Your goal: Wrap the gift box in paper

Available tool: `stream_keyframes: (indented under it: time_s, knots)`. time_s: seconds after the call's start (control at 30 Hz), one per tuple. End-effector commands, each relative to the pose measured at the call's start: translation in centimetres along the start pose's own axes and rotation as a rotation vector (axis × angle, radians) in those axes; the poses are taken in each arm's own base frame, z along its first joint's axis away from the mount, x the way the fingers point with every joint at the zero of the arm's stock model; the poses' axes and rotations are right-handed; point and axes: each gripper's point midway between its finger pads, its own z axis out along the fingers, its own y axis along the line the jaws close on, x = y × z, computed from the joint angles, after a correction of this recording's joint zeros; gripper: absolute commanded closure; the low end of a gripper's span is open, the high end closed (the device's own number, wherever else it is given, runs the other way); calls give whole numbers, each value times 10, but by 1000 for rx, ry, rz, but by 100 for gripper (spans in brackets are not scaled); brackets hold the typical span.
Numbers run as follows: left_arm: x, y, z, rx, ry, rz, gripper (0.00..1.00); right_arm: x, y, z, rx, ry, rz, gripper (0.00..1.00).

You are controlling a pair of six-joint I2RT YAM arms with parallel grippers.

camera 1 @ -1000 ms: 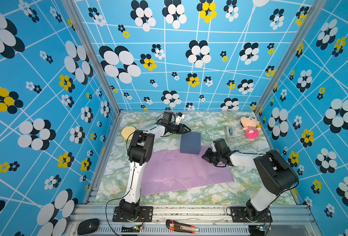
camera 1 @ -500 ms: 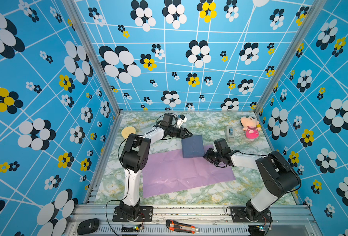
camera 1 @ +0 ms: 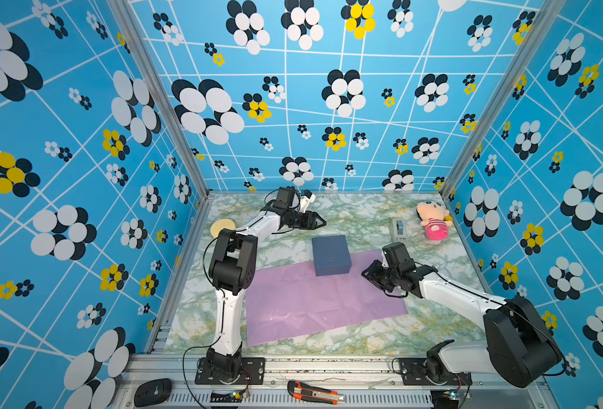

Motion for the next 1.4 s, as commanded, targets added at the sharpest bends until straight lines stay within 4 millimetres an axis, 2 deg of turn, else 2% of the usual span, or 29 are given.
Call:
stream_keyframes:
  time_s: [0.0, 0.13, 0.3, 0.6, 0.93, 1.37]
  knots:
    - [16, -15, 26, 93, 110, 22, 40, 16, -13, 5, 10, 56, 22, 73]
    - [31, -20, 47, 121, 216, 36, 40, 20, -19, 13, 24, 74, 26, 79]
    - [56, -31, 58, 149, 326, 52, 40, 22, -32, 23, 69, 86, 45, 83]
    - [85, -69, 42, 225, 411, 117, 44, 22, -55, 31, 138, 71, 76, 90]
    - [118, -105, 28, 274, 453, 142, 45, 22, -62, 35, 158, 61, 86, 92]
    - [154, -117, 13, 239, 478, 96, 46, 16, -60, 37, 152, 37, 82, 93]
